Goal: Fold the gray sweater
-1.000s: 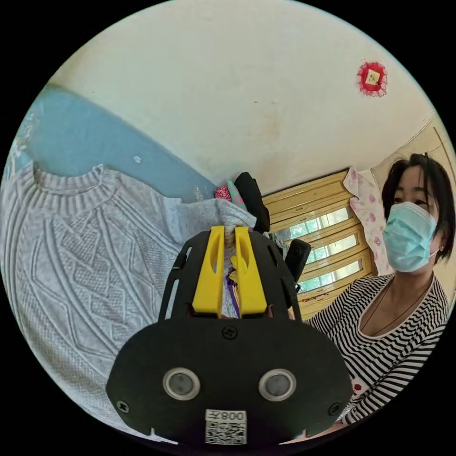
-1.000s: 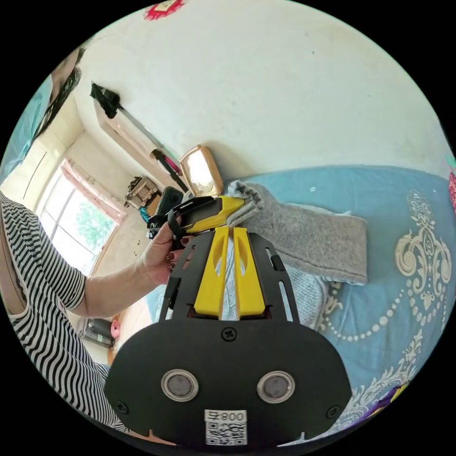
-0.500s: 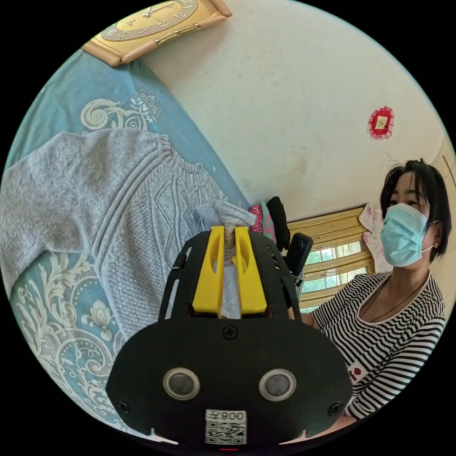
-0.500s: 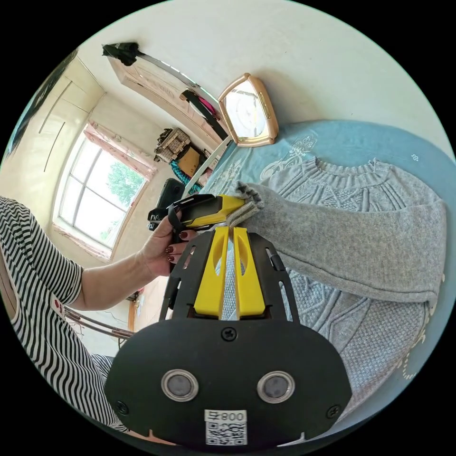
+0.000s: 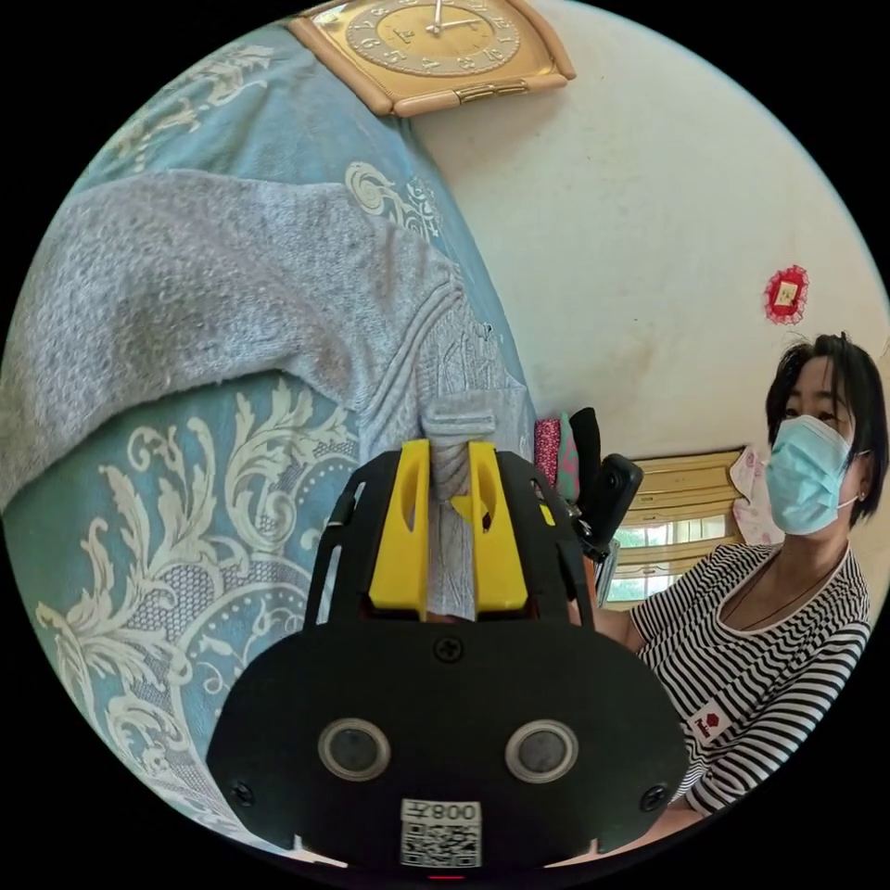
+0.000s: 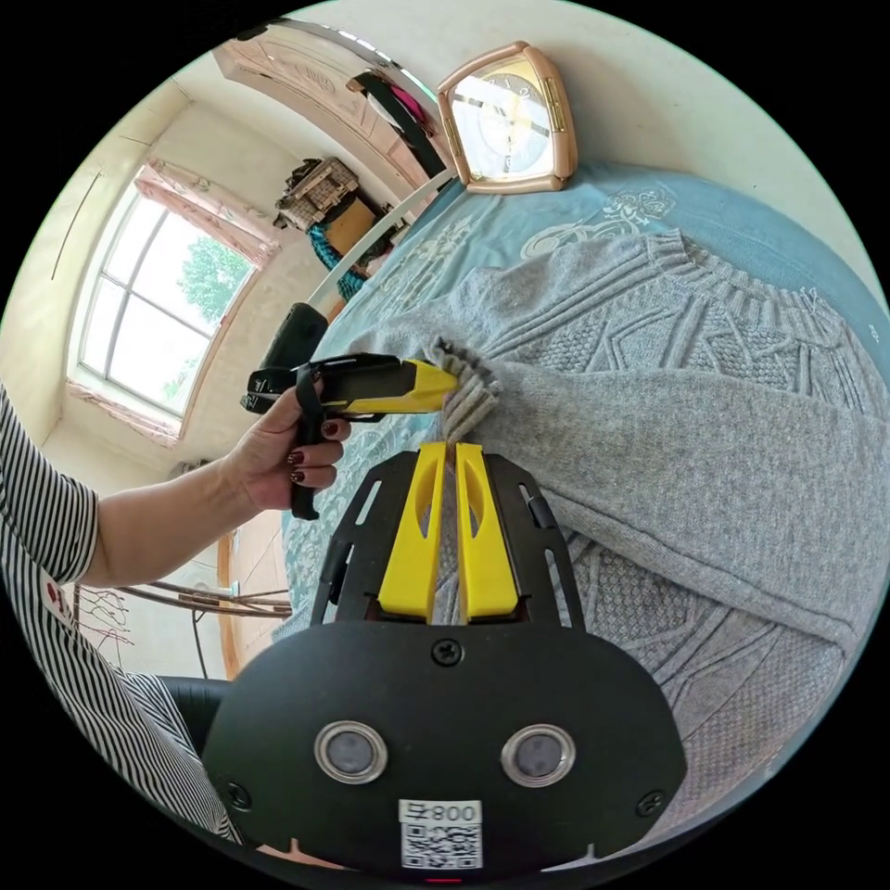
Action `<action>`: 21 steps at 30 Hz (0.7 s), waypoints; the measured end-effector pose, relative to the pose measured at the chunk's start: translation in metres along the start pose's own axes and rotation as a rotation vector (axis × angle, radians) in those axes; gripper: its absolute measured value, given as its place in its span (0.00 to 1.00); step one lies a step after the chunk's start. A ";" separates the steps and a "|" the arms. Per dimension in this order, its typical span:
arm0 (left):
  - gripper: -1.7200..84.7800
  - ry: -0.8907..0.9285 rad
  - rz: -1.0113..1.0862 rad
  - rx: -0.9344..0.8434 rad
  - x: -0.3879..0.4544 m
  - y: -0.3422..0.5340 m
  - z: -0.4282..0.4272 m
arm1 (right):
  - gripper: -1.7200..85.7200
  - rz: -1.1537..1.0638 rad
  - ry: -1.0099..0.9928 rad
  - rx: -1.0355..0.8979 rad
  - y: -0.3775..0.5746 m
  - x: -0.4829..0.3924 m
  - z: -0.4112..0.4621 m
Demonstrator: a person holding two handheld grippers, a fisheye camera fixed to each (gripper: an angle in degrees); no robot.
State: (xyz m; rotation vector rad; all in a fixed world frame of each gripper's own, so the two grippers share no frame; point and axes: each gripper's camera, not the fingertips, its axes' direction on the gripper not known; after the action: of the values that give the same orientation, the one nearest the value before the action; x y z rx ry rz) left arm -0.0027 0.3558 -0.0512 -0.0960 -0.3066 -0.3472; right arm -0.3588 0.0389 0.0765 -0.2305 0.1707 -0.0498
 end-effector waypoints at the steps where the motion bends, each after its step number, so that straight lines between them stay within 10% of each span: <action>1: 0.10 0.002 -0.003 0.018 -0.001 0.004 -0.007 | 0.04 0.006 -0.002 0.003 -0.004 -0.002 0.005; 7: 0.09 -0.147 0.076 0.214 0.025 0.027 -0.052 | 0.04 -0.050 0.075 -0.034 -0.020 -0.028 0.032; 21: 0.03 -0.279 0.129 -0.040 0.029 0.036 -0.034 | 0.02 -0.034 0.174 0.015 -0.008 -0.034 -0.029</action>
State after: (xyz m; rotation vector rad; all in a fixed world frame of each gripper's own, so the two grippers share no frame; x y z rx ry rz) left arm 0.0453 0.3749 -0.0759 -0.2031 -0.5670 -0.2116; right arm -0.3976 0.0266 0.0567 -0.2140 0.3398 -0.1051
